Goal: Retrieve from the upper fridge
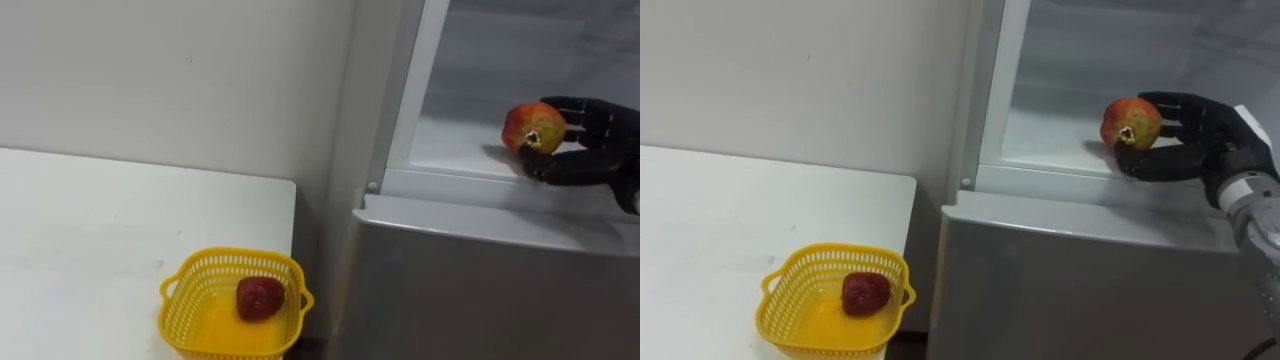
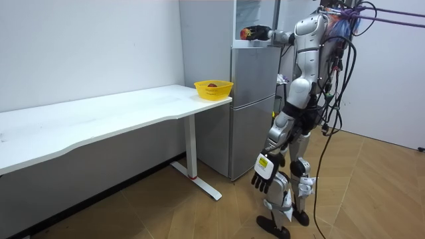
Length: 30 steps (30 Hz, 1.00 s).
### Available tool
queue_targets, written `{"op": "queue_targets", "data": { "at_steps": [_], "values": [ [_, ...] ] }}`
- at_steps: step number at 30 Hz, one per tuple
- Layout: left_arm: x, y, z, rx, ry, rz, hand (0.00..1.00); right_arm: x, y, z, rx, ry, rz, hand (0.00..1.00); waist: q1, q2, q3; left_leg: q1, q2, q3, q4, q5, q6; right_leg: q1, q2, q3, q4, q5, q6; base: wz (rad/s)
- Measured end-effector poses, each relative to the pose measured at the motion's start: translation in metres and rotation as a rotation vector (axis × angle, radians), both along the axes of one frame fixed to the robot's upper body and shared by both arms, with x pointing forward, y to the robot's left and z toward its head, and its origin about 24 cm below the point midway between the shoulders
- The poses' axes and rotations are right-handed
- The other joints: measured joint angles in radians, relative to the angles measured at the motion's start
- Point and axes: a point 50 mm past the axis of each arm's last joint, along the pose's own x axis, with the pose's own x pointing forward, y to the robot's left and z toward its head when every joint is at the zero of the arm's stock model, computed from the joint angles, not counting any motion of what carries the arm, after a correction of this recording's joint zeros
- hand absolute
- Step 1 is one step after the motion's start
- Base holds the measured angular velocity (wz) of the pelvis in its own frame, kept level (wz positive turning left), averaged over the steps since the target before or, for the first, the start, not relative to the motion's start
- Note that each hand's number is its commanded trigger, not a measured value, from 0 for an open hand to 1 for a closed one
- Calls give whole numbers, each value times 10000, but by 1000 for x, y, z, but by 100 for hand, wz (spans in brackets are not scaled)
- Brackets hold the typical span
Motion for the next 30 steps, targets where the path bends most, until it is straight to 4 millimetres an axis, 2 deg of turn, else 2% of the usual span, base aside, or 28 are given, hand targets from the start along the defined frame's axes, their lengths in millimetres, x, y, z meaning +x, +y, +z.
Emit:
{"op": "queue_targets", "data": {
  "at_steps": [8,11,15,18,22,27,30],
  "values": [
    [5,0,0,5,-116,-28,0,0,0,0,78,-2,21,100,20,12,8,10,-1,5,3,0,0,5,-2,6,-5,0,0,0],
    [7,0,0,3,-166,-52,0,0,0,0,194,-29,42,100,20,49,34,20,-2,17,2,0,0,18,-5,32,-4,0,0,0],
    [11,0,1,6,-255,-63,0,0,1,0,379,-102,53,100,33,97,67,77,0,39,-9,0,0,31,21,266,-9,0,0,-3],
    [12,0,1,21,-280,-76,0,-1,6,7,237,-456,7,100,38,211,78,107,2,143,-25,1,0,19,21,375,-5,0,0,-9],
    [13,0,1,74,-390,-92,0,-3,15,23,157,-1249,-54,100,-8,396,-11,175,10,223,-59,2,2,29,9,401,13,0,0,-7],
    [19,-1,1,135,-703,-123,0,-10,25,32,142,-1980,-135,100,-36,428,2,281,18,208,-88,0,2,173,3,333,7,0,0,0],
    [20,-3,0,140,-741,-118,0,-19,41,42,-172,-2727,223,100,-87,484,15,272,15,222,-87,0,2,173,-2,270,6,0,0,0]
  ]
}}
